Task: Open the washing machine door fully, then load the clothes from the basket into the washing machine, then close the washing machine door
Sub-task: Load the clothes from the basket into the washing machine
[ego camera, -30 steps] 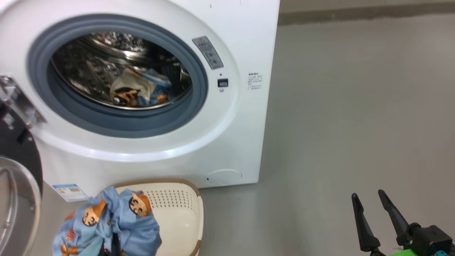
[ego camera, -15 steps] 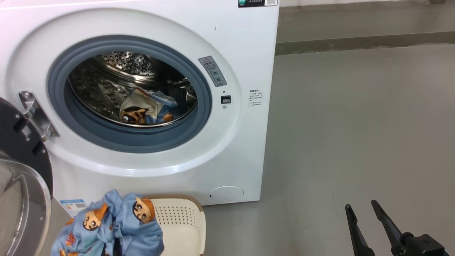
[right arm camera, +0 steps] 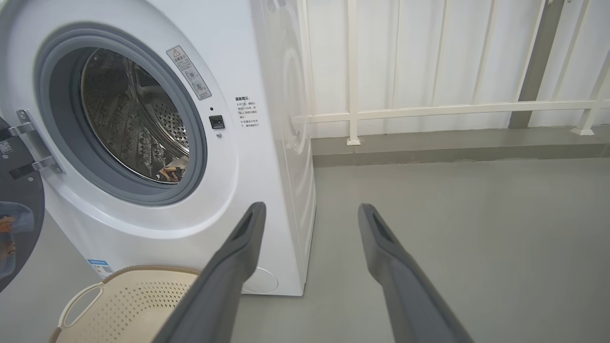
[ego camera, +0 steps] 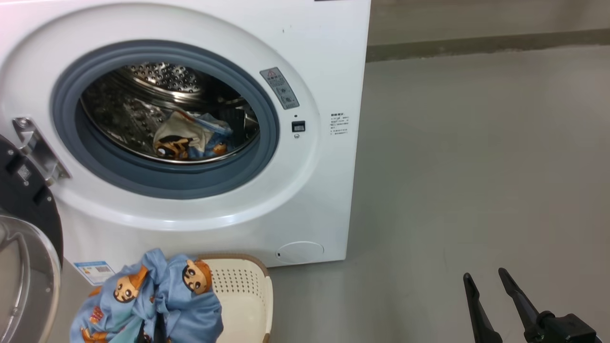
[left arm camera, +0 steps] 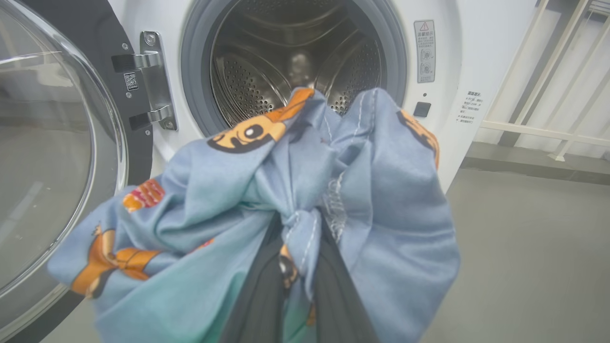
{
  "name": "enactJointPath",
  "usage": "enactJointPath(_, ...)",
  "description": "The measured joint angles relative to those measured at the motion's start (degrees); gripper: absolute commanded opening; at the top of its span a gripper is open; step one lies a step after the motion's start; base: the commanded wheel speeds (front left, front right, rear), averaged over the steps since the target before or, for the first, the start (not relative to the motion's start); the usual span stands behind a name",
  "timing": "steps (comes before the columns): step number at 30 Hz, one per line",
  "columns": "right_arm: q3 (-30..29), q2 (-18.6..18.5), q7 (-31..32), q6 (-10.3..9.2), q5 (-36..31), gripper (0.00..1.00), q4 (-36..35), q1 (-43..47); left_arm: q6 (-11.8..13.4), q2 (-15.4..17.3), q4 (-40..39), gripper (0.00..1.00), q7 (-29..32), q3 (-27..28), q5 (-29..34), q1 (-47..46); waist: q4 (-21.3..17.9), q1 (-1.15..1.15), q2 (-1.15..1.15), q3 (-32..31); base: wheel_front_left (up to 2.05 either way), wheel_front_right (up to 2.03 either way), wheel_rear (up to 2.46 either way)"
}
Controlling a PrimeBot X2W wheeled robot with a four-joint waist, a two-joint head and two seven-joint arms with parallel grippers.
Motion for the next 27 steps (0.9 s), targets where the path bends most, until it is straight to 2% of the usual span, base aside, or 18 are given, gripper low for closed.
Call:
enactJointPath(8,0.6,0.5,0.0,0.00,0.0,1.00,-0.3,-1.2,-1.8,0.1,2.1,0.00,0.0,0.5,0.2,-6.3,-0.8,0.00,0.00,3.8,0.00,0.00,0.00)
enactJointPath(17,2.6,0.6,0.0,0.00,0.1,1.00,-1.2,-11.5,-3.6,0.4,9.9,0.00,0.0,2.8,0.3,-26.6,-2.3,0.00,0.00,12.9,0.00,0.00,0.00)
enactJointPath(19,3.1,0.6,0.0,0.00,0.7,1.00,-1.1,-14.8,-4.1,1.7,13.1,0.00,-0.1,3.8,1.3,-33.7,-3.1,0.00,0.00,16.3,0.00,0.00,0.00)
enactJointPath(27,5.1,1.0,0.0,0.00,2.2,1.00,0.0,-20.1,-4.7,6.6,25.3,0.00,-0.4,6.1,4.5,-50.4,-6.1,0.00,0.00,24.9,0.00,0.00,0.00)
